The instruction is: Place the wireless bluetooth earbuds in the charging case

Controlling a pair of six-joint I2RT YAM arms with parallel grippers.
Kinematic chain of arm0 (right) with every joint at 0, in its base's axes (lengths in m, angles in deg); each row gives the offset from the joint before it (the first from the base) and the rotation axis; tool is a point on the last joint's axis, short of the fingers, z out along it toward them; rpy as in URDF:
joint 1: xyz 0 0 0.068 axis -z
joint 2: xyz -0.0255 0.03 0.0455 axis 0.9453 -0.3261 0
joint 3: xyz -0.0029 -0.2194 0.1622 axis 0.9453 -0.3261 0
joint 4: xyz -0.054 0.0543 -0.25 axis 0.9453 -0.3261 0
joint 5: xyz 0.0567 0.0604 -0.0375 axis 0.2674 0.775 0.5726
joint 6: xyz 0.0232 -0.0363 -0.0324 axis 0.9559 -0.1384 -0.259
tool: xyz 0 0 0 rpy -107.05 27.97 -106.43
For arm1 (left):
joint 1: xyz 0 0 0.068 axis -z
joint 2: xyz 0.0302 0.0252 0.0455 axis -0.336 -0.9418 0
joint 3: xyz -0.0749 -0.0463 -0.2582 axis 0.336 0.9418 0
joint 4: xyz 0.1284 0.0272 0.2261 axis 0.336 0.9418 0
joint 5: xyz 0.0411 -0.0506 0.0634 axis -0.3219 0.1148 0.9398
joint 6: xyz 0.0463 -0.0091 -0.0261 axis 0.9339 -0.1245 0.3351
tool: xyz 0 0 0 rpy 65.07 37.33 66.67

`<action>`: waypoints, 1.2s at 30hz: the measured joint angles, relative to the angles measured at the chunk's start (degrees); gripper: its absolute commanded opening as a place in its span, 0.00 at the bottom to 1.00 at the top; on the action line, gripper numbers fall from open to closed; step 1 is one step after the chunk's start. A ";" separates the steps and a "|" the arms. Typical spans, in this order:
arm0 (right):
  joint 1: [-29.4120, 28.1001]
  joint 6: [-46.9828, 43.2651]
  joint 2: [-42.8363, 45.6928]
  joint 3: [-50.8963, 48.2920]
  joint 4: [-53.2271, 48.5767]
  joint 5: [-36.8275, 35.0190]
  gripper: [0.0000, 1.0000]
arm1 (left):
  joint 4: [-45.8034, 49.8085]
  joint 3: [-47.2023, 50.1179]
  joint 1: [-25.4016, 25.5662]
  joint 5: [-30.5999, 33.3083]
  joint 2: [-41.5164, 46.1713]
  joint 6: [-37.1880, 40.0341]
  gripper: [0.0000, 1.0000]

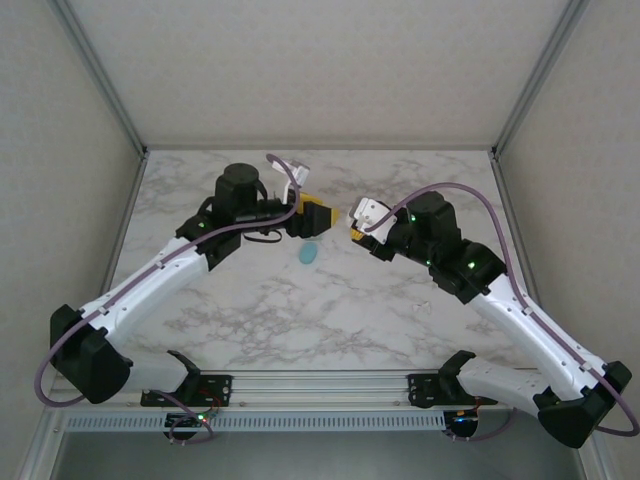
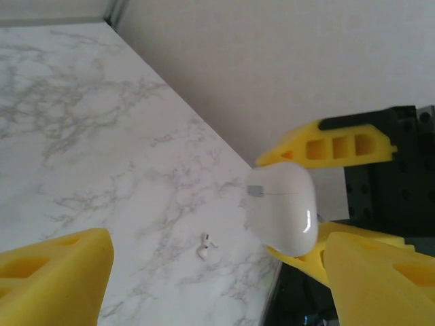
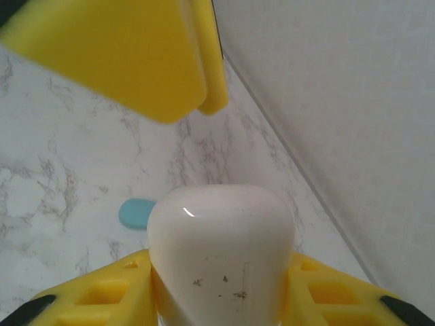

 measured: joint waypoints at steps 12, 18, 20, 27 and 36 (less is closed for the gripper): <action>-0.11 0.04 1.36 -1.75 2.49 2.16 0.39 | -0.09 0.00 1.38 -0.02 -0.04 -0.02 0.74; -0.11 0.04 2.08 -1.81 3.76 2.67 0.39 | -0.09 -0.04 1.70 -0.26 -0.04 0.00 0.74; -0.11 0.04 2.08 -1.88 3.78 2.78 0.39 | -0.09 -0.04 1.75 -0.46 -0.09 0.00 0.74; -0.11 0.04 2.05 -2.10 3.80 2.64 0.40 | -0.11 -1.42 2.67 -1.49 -1.40 0.22 0.72; -0.11 0.20 1.64 -2.10 3.89 2.80 0.40 | -0.46 -1.55 3.21 -1.27 -1.66 0.22 0.63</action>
